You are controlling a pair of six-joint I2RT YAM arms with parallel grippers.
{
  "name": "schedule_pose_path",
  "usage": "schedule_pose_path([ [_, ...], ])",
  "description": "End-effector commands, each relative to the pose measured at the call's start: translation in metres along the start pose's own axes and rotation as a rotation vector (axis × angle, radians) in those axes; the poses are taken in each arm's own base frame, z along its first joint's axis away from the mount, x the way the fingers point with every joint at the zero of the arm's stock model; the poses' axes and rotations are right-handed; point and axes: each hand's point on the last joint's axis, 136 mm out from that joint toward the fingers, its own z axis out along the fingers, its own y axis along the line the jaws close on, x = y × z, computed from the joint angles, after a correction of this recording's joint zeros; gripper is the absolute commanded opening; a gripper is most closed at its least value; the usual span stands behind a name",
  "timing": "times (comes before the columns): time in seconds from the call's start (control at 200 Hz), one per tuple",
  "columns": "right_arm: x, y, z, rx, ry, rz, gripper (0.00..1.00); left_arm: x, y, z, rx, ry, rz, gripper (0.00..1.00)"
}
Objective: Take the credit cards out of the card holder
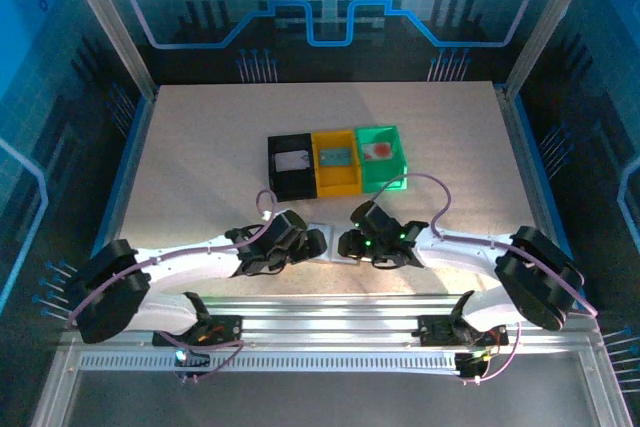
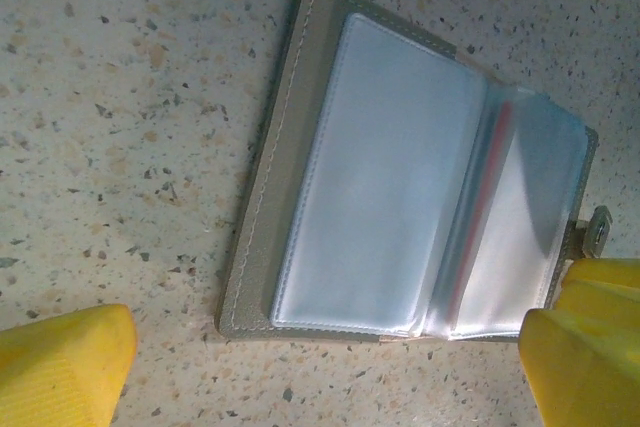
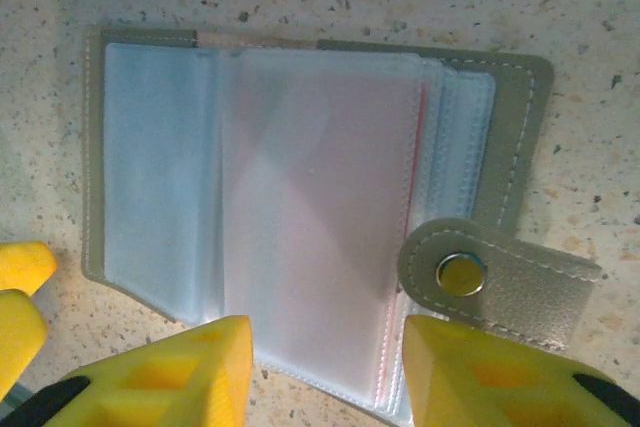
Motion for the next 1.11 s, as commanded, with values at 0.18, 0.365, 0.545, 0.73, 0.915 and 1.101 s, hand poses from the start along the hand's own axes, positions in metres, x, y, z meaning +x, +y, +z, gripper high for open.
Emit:
schedule_pose_path([
  [0.18,0.001,-0.005,0.013,0.031,-0.010,0.031,0.44,-0.001,0.004,0.004,-0.008,-0.019,-0.029,0.99],
  [0.365,-0.003,-0.001,0.013,0.025,-0.019,0.006,0.43,0.003,0.004,0.008,-0.007,0.002,-0.029,0.99],
  [0.545,-0.002,-0.001,0.016,0.024,-0.010,-0.010,0.40,-0.012,-0.002,-0.015,0.013,-0.070,-0.014,0.99],
  [0.73,0.001,-0.001,0.022,0.012,0.001,-0.006,0.34,-0.033,0.002,-0.041,0.014,-0.182,-0.003,0.94],
  [0.915,-0.001,0.000,0.022,0.013,-0.002,-0.014,0.32,-0.031,0.030,-0.030,-0.098,-0.113,-0.024,0.65],
  [1.101,-0.003,0.001,0.018,0.018,-0.009,-0.034,0.32,-0.029,0.052,-0.020,-0.195,-0.049,-0.004,0.59],
])
